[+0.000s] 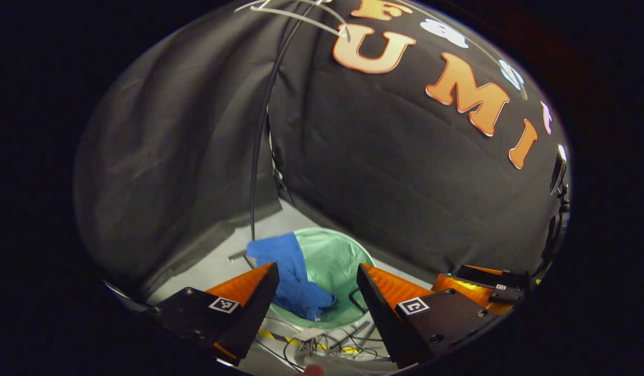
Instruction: Grasp the clothes on the hanger with both hands and then place them into the laundry hamper below.
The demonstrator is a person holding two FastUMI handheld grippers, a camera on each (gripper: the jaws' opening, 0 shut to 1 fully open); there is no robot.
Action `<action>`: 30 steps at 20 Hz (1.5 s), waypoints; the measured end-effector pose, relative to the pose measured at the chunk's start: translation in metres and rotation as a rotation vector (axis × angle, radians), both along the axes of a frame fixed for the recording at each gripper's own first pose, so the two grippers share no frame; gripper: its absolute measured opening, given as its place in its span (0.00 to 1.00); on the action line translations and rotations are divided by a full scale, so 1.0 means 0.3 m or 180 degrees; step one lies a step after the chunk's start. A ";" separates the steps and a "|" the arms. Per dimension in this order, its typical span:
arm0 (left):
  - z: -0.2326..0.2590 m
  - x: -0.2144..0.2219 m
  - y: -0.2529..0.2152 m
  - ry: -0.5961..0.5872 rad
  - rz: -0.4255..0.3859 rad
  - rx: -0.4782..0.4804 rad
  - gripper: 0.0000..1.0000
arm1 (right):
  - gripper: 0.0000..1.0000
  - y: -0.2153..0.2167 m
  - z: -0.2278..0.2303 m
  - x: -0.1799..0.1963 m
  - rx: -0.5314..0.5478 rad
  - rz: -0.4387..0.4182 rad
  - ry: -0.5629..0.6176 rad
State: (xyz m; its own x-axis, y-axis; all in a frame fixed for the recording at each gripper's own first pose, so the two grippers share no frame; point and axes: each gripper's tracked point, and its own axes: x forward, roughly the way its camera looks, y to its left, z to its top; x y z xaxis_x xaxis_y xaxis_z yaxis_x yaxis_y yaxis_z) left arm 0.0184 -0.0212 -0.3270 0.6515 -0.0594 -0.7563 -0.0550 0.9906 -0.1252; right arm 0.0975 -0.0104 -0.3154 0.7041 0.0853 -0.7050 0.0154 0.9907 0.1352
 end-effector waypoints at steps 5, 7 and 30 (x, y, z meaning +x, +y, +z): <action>0.346 0.016 0.021 -0.0794 0.0251 0.0079 0.95 | 0.99 -0.038 0.306 0.023 0.0011 0.0152 -0.0649; 0.478 0.016 0.024 -0.1071 0.0335 0.0068 0.95 | 0.98 -0.053 0.407 0.019 -0.0030 0.0147 -0.0895; 1.057 -0.369 0.105 -0.2370 0.0001 0.0330 0.90 | 0.89 0.044 0.974 -0.656 -0.0356 -0.0293 -0.2204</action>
